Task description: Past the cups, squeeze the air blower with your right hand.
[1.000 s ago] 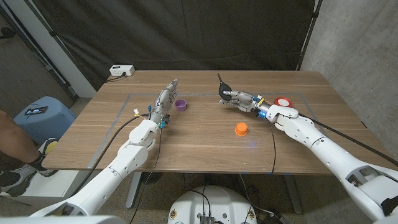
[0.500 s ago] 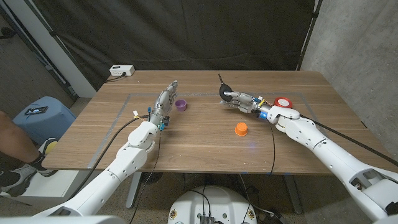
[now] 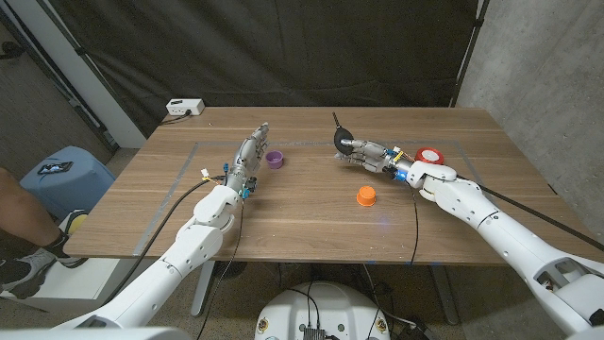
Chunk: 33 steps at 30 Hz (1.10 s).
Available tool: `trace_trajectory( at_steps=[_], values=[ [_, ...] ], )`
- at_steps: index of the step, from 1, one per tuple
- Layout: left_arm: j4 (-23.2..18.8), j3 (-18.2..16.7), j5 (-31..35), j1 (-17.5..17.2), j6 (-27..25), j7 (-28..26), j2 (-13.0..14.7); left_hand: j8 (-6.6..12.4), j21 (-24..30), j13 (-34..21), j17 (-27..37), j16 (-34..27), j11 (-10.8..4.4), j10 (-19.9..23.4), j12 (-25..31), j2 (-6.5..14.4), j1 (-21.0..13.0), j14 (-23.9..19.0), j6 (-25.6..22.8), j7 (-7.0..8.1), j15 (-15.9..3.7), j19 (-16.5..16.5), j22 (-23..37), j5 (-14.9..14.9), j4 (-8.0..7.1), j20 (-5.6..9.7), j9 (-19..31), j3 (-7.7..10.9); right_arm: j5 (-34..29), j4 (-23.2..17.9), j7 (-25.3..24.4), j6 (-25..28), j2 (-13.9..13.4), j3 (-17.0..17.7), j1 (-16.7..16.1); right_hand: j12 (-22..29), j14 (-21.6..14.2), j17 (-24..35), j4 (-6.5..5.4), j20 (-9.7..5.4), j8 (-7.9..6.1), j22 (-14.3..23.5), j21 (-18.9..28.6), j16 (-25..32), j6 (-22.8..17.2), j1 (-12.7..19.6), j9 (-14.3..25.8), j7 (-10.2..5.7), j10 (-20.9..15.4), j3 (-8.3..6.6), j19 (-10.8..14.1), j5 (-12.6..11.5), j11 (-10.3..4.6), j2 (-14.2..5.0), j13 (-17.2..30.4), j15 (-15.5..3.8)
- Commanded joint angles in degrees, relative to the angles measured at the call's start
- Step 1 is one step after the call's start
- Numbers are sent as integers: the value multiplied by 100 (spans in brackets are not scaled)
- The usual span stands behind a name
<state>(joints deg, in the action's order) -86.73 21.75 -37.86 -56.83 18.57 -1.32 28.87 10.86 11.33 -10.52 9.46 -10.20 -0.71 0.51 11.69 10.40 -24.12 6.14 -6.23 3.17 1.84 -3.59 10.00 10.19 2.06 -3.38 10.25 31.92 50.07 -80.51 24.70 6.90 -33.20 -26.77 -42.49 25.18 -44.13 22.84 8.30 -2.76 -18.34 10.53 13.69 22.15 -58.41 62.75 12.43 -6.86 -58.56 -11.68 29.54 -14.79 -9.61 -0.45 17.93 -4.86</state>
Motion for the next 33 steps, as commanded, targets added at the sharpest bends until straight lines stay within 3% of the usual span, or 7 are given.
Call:
trace_trajectory(
  at_steps=[1,33],
  values=[
    [21,30,37,27,14,-21,-36,-18,-9,-16,9,8,-23,29,14,-8,42,-3,-57,3,-6,27,8,17,34,-4,24,23,108,65,193,69,-42,22,31,-37,44,-12,-37,-295,33,15,8,-61,96,-104,11,26,90,32,-12,9,17,23,32,-781],
    [-4,46,17,41,-63,-1,-11,-19,-10,-16,10,10,-35,22,6,-10,53,5,-58,1,-7,26,8,17,45,-2,24,22,292,84,476,220,-113,74,23,-201,269,-5,-153,-175,225,22,-49,-221,454,-385,-9,74,510,192,-136,54,139,77,64,-728]
  ],
)
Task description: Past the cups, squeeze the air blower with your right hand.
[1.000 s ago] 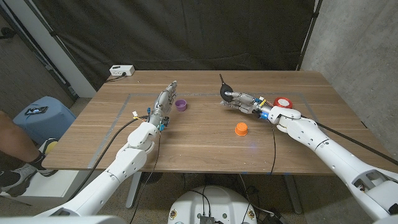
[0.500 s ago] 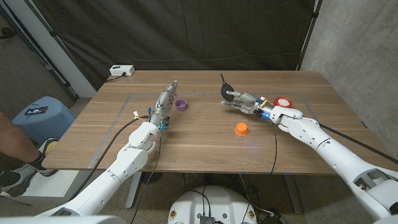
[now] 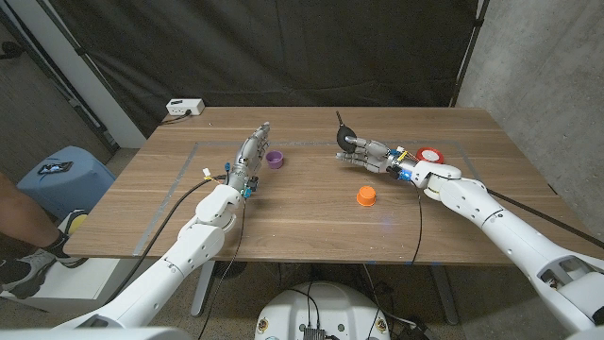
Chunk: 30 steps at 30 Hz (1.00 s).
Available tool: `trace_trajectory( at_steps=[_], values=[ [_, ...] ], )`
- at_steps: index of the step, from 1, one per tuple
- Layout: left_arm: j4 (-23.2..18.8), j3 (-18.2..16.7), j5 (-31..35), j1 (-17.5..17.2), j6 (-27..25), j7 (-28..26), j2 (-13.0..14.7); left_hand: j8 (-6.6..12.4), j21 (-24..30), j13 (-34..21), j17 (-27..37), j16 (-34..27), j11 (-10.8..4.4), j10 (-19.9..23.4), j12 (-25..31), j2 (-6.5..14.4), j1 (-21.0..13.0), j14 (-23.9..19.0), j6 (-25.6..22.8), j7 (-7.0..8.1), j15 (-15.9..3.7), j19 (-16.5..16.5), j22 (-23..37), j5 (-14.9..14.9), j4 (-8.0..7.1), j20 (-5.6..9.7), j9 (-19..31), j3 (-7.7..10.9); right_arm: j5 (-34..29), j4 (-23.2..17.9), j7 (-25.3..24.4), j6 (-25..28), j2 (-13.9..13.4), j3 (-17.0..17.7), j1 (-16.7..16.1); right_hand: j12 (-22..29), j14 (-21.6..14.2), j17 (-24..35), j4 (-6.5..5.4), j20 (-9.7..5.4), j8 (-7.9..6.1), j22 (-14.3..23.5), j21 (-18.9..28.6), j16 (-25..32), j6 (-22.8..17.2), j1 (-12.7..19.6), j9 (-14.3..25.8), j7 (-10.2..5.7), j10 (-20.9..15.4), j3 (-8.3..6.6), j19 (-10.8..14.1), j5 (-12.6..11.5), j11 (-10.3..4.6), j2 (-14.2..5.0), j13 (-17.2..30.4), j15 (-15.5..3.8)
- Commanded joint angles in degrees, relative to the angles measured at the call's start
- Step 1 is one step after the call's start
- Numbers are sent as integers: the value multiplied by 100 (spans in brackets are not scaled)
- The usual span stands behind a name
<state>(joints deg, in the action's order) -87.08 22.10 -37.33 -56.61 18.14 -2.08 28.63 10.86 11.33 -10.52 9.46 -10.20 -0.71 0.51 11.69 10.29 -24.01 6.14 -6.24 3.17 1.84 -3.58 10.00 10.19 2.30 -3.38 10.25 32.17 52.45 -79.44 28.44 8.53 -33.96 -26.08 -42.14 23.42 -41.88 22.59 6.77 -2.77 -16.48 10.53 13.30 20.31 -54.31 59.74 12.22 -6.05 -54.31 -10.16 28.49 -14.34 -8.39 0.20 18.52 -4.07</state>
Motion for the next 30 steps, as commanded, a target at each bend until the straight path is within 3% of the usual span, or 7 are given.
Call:
trace_trajectory(
  at_steps=[1,30],
  values=[
    [32,7,-42,17,-17,80,16,-20,-10,-16,10,10,-40,22,6,1,42,5,-55,3,-7,26,8,17,22,-1,24,-2,50,-10,122,60,-34,-4,3,-40,59,23,-2,-178,53,22,-11,-44,73,-94,10,-13,119,47,-32,11,4,15,4,-805],
    [78,-97,-172,-68,72,223,92,-22,-10,-16,10,8,-37,24,5,0,50,5,-55,12,-3,26,8,17,32,-2,24,-2,122,109,370,255,61,-98,172,-180,300,37,-60,-102,227,25,-50,-169,382,-291,-4,104,424,166,-131,27,107,50,-1,-723]
  ],
)
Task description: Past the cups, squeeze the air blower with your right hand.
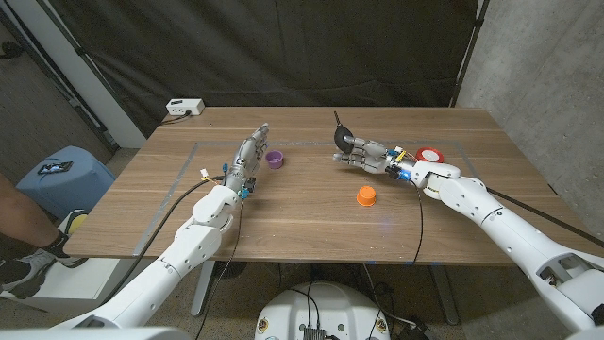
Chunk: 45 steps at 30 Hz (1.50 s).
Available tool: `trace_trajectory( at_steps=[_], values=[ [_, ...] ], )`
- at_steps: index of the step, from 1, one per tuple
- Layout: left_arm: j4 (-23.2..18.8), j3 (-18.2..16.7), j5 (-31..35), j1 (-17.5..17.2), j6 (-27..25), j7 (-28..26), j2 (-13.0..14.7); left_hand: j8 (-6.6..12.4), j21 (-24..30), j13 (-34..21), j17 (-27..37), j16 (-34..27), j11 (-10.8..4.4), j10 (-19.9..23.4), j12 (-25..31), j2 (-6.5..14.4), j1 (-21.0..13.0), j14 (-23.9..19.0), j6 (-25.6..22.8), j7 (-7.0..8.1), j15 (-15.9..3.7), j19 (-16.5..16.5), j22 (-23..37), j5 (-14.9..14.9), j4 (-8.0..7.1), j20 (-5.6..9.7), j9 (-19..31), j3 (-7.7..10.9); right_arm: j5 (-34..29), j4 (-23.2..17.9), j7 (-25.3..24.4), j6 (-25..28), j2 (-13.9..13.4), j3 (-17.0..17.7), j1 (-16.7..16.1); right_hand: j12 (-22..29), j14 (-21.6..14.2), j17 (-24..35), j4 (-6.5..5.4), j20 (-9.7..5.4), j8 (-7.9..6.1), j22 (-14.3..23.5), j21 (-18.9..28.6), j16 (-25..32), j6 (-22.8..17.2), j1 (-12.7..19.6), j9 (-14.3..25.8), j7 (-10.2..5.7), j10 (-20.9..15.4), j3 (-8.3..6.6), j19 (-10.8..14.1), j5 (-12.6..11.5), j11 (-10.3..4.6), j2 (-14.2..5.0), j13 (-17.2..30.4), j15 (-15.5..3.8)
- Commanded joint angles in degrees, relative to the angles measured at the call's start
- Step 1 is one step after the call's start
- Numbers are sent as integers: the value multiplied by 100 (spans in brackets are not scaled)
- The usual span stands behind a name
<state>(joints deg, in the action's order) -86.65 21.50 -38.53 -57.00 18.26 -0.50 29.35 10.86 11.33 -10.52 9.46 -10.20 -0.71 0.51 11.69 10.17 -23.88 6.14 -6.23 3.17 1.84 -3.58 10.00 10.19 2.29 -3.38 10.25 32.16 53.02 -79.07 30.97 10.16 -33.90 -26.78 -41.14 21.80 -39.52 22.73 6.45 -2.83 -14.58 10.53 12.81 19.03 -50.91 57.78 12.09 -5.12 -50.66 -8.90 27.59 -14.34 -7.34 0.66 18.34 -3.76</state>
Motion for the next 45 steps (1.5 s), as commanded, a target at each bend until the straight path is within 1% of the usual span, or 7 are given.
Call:
trace_trajectory(
  at_steps=[1,8,10,13,27,36,45],
  values=[
    [41,-39,-51,-24,57,70,25,-22,-10,-16,10,8,-36,26,5,12,38,5,-54,10,-3,26,8,17,34,-2,24,-1,51,74,115,82,56,-32,76,-21,72,23,-29,-90,39,25,-4,-45,45,-101,9,14,62,44,-49,28,13,8,15,-747],
    [163,-44,-101,47,86,170,-1,-21,-10,-16,10,8,-36,26,5,11,40,6,-57,12,-6,26,8,17,37,-1,24,-1,53,113,132,119,85,-45,124,-64,140,28,-31,-77,89,26,-11,-67,137,-136,6,66,173,77,-72,34,50,14,24,-715],
    [207,-41,-104,75,98,205,-8,-20,-10,-16,10,9,-40,27,5,10,41,6,-60,8,-5,26,8,17,37,-1,24,-1,39,153,192,129,90,-67,164,-77,145,28,-28,-68,96,26,-12,-68,145,-135,6,63,205,80,-78,33,44,11,24,-711],
    [287,-37,-124,125,114,248,-38,-18,-10,-16,10,9,-35,28,6,10,42,7,-65,3,-12,26,8,17,39,3,24,-1,35,179,207,140,102,-70,191,-112,175,22,-19,-45,142,27,-18,-82,240,-138,2,40,266,95,-96,34,39,19,11,-642],
    [514,14,-138,319,106,404,-105,-19,-10,-16,9,9,-39,27,4,10,44,8,-66,2,-4,28,8,18,45,2,24,-1,73,268,247,149,141,-31,210,-162,231,3,-26,-17,179,27,-30,-115,302,-189,-3,56,347,137,-136,32,87,35,-3,-577],
    [515,45,-126,329,85,401,-130,-20,-9,-16,10,9,-38,22,2,11,47,9,-65,6,-5,29,8,18,48,0,24,-1,129,207,235,171,87,31,136,-172,240,0,-31,-12,181,27,-31,-117,297,-210,-4,60,361,151,-146,31,83,25,-2,-572],
    [480,71,-94,342,52,399,-113,-22,-10,-16,10,9,-37,23,2,9,49,10,-61,12,-8,27,8,18,51,-5,24,-1,163,275,357,143,89,42,117,-192,279,-5,-34,-9,201,27,-36,-133,335,-233,-6,72,403,170,-164,29,106,23,2,-553]
  ],
)
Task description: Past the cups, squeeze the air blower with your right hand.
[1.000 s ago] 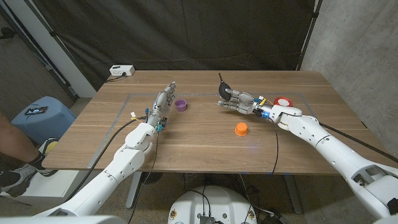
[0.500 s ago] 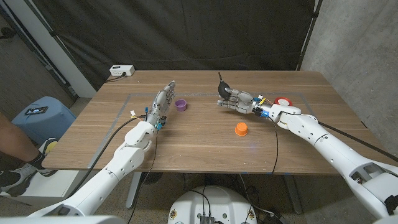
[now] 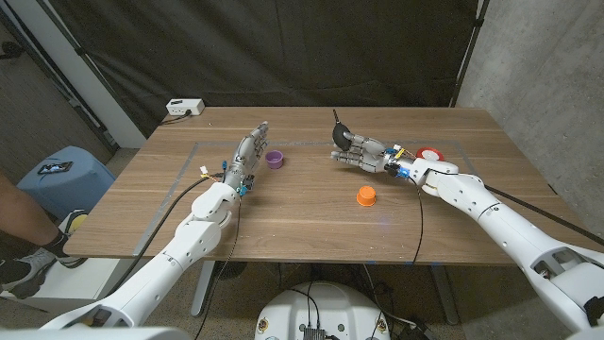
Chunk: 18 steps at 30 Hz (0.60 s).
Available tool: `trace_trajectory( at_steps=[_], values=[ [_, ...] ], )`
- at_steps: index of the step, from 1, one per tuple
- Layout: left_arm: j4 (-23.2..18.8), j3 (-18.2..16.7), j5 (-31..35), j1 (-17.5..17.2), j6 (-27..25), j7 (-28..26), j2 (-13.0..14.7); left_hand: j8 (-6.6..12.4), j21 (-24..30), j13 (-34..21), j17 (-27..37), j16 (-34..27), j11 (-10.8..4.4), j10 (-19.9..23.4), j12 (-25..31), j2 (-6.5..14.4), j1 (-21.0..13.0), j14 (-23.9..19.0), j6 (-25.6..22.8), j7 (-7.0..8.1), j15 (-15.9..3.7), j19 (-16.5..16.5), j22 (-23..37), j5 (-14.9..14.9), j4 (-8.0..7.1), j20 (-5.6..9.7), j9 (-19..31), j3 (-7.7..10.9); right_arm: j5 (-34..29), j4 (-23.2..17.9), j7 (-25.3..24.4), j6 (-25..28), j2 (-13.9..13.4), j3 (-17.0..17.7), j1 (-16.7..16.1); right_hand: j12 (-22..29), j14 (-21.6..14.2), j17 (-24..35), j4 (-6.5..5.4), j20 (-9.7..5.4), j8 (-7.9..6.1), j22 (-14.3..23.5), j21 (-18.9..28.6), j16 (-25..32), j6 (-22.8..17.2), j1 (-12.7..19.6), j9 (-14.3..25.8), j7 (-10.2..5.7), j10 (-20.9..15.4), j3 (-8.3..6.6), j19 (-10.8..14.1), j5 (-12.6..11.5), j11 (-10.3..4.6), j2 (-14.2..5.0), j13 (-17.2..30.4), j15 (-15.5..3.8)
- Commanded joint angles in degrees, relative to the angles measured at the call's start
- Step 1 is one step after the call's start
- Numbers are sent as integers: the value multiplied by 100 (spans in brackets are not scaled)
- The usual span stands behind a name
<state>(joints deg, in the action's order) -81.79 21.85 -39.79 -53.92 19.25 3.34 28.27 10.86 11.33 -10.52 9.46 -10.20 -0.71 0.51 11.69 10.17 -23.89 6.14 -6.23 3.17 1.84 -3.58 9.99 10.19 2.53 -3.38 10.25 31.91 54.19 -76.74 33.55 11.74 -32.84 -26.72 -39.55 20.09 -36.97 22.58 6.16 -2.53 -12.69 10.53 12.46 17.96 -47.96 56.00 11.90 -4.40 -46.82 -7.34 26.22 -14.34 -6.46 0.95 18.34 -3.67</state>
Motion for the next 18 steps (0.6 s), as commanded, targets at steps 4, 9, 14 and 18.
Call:
trace_trajectory(
  at_steps=[4,9,14,18],
  values=[
    [-14,51,46,46,-63,25,2,-22,-11,-16,9,9,-31,17,0,8,50,10,-60,5,-8,26,8,18,29,-4,24,23,65,68,157,-1,-25,40,-40,-26,36,3,-17,-32,15,27,-9,-35,42,-96,12,6,32,38,-51,32,44,7,6,-556],
    [-24,51,56,49,-53,18,0,-23,-11,-16,9,9,-34,21,1,8,51,10,-58,1,-9,26,8,19,31,-3,24,23,74,87,203,1,-23,41,-35,-38,73,-3,-29,-25,42,27,-15,-52,101,-135,11,27,63,59,-77,30,72,4,14,-527],
    [-35,52,57,41,-46,4,-8,-22,-11,-16,9,8,-32,26,3,9,51,8,-59,0,-7,27,8,19,33,-2,24,24,86,105,235,0,-14,50,-20,-52,74,-8,-52,-16,50,27,-18,-55,118,-193,9,52,100,85,-93,30,97,3,21,-518],
    [-37,58,71,42,-48,-13,-13,-21,-11,-16,9,8,-43,17,-1,10,50,8,-63,-3,-5,28,8,19,36,-3,23,25,93,119,252,0,-15,59,-14,-52,77,-11,-52,-12,51,27,-22,-57,118,-203,8,52,102,92,-105,30,100,4,25,-508]
  ],
)
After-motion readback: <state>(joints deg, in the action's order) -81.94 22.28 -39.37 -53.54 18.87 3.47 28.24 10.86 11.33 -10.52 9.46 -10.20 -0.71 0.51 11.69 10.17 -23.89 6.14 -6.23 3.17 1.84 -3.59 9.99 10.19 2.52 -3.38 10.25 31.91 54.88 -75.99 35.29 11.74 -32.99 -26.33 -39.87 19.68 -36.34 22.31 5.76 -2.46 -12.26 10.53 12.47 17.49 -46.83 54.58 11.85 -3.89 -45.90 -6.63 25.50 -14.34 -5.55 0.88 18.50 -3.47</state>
